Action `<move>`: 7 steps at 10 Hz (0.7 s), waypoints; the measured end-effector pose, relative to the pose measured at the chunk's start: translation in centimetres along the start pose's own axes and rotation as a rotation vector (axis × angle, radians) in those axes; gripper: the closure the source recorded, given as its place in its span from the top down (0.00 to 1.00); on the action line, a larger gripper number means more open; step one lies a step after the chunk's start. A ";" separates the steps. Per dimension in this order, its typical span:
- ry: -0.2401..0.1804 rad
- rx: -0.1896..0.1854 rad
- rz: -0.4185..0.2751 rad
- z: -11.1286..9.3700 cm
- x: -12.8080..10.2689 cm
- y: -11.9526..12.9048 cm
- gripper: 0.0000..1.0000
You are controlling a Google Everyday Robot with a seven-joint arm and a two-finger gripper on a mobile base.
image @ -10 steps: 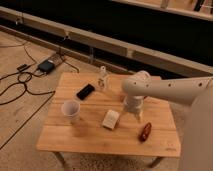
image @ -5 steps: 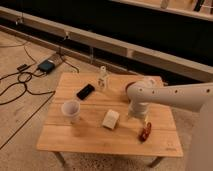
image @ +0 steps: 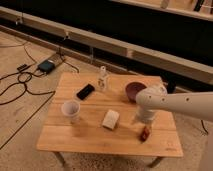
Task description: Place the pepper in the ceramic bowl
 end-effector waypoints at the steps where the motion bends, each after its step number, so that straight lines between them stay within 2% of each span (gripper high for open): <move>1: 0.001 0.007 0.010 0.6 -0.3 -0.8 0.65; 4: 0.023 0.032 0.036 2.5 -1.0 -2.6 0.65; 7: 0.038 0.030 0.057 3.8 -2.1 -2.7 0.65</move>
